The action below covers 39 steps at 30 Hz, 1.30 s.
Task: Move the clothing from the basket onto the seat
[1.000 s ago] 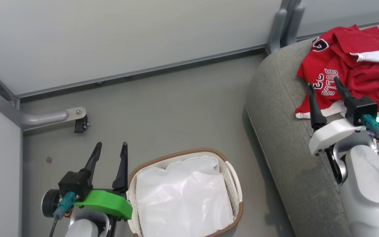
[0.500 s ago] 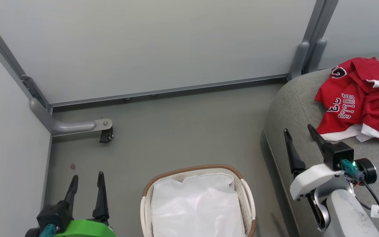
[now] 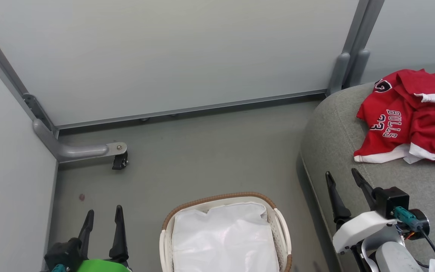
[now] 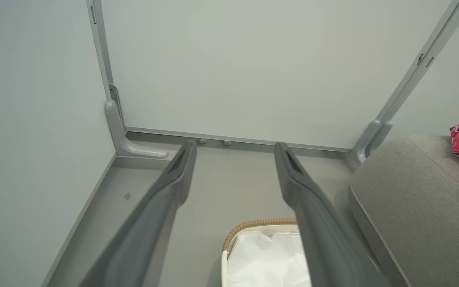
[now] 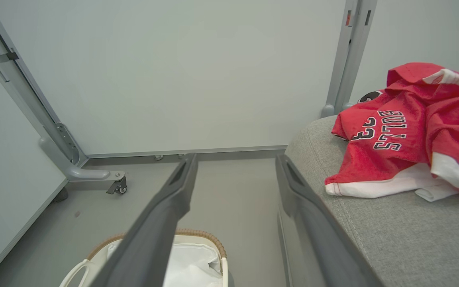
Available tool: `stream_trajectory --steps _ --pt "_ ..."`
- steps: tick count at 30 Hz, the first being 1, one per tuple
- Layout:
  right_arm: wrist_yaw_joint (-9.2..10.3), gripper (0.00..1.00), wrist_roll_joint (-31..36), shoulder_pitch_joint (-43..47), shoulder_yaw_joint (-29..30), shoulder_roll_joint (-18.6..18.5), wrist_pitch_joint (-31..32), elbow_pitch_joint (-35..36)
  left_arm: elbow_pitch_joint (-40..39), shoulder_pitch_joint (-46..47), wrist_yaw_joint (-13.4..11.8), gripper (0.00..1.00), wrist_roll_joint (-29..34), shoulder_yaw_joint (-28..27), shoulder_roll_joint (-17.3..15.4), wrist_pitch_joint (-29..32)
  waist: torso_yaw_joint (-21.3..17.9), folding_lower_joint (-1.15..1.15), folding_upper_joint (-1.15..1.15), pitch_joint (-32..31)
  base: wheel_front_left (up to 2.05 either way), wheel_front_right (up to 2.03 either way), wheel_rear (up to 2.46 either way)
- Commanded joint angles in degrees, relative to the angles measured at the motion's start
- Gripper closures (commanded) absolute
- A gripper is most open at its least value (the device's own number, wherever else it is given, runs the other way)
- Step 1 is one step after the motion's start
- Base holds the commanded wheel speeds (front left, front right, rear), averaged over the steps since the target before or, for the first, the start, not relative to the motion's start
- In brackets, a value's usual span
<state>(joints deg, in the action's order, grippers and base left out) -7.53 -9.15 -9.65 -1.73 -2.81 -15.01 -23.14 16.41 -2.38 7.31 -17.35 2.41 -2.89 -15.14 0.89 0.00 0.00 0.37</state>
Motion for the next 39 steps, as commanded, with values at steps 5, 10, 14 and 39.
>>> stream_trajectory --steps 5,10,14,39 --pt "0.07 0.0 -0.95 1.1 -0.72 -0.17 -0.25 -0.09 0.78 -0.57 0.19 0.0 -0.62 0.76 -0.03 0.0 -0.3 0.0 0.0 -0.05 0.0 0.0 0.0" --pt "0.08 0.0 -1.18 1.19 -0.98 -0.18 -0.25 -0.16 1.25 -0.26 0.23 0.0 -0.75 0.96 -0.03 0.0 -0.4 0.0 0.0 -0.07 0.0 0.0 0.0" --pt "0.08 0.0 -1.45 1.37 -1.05 -0.18 -0.25 -0.22 1.5 -0.1 0.23 0.0 -1.43 0.98 -0.03 -0.01 -0.3 0.0 0.0 -0.17 0.0 0.0 0.0" --pt "0.01 1.0 -19.77 2.18 1.07 0.26 5.02 0.58 2.26 1.95 0.09 1.0 -18.37 -0.37 -0.34 4.41 -0.29 0.0 0.0 -0.31 0.0 0.0 0.0"
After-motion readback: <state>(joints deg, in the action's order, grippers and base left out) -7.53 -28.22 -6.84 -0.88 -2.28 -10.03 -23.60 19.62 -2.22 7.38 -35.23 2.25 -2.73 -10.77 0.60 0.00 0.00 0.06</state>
